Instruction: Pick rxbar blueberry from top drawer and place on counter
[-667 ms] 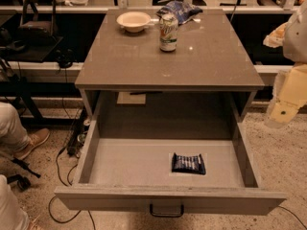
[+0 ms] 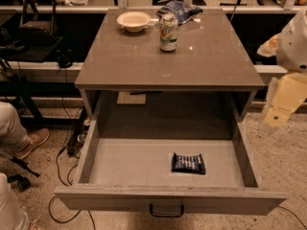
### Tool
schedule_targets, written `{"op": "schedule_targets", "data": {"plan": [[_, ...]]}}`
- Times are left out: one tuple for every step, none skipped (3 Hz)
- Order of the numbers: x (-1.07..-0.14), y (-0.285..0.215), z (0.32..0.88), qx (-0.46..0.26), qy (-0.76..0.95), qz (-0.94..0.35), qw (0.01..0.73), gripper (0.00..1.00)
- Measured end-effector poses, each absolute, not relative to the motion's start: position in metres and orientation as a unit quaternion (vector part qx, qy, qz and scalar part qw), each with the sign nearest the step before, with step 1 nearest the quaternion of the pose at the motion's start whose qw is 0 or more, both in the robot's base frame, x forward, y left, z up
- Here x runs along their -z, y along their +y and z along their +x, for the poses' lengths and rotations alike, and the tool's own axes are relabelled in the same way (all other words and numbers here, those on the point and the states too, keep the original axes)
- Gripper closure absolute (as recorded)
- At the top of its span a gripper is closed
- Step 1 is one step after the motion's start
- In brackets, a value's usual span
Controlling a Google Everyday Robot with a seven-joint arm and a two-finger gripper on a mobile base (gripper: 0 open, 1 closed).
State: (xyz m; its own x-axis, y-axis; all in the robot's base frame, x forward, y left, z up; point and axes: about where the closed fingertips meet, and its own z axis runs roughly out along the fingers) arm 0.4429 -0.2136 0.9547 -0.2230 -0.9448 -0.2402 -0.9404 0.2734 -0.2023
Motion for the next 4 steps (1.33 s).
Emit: {"op": "schedule_targets", "data": {"plan": [[-0.896,-0.198,0.449,-0.051,0.775,-0.607,0.169,0.00],[-0.841,-0.181,0.456,-0.086,0.776,-0.600,0.176,0.00],[-0.841,-0.181,0.456,-0.086,0.776,-0.600,0.176,0.00],[-0.809,-0.168,0.465,-0.098,0.778,-0.597,0.168,0.00]]}}
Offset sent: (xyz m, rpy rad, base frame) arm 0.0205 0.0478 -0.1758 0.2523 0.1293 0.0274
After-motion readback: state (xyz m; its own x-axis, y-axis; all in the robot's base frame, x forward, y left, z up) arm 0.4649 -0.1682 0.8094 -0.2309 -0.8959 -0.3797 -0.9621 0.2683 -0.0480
